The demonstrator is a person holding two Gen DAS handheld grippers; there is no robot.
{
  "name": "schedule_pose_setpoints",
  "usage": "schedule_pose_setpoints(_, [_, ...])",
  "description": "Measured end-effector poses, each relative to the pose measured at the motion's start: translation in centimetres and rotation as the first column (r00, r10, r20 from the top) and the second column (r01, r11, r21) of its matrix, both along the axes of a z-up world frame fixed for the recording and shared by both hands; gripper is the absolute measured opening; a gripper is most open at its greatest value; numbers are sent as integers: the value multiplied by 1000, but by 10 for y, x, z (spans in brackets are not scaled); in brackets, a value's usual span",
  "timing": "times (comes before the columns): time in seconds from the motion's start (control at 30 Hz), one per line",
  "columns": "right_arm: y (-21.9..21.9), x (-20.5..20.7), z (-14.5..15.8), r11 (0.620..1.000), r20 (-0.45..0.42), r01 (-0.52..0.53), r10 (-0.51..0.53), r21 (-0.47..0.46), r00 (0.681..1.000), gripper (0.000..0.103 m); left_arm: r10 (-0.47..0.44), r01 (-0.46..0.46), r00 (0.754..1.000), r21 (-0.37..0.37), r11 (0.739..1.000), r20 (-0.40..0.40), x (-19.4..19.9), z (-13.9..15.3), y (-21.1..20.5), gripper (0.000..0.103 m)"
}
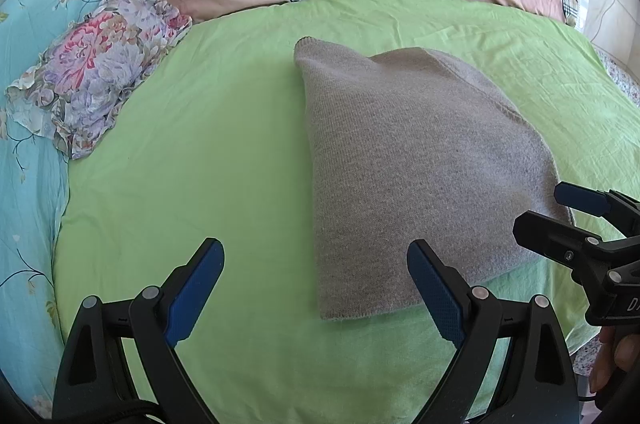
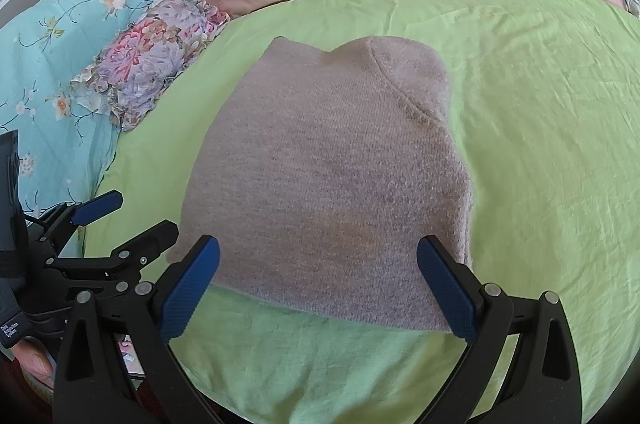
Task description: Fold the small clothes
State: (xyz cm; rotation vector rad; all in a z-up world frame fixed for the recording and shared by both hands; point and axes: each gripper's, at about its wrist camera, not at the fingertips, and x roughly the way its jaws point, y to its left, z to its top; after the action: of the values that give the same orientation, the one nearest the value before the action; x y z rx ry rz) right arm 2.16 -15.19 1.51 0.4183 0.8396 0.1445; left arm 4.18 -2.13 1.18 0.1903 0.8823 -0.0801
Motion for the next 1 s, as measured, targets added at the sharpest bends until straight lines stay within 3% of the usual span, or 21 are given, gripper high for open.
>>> schedule_pose_setpoints(1.0, [-1, 2, 3, 1000, 5, -3, 3, 2, 1000, 99, -7, 7, 1000, 6, 1000, 4, -1, 3, -5, 93])
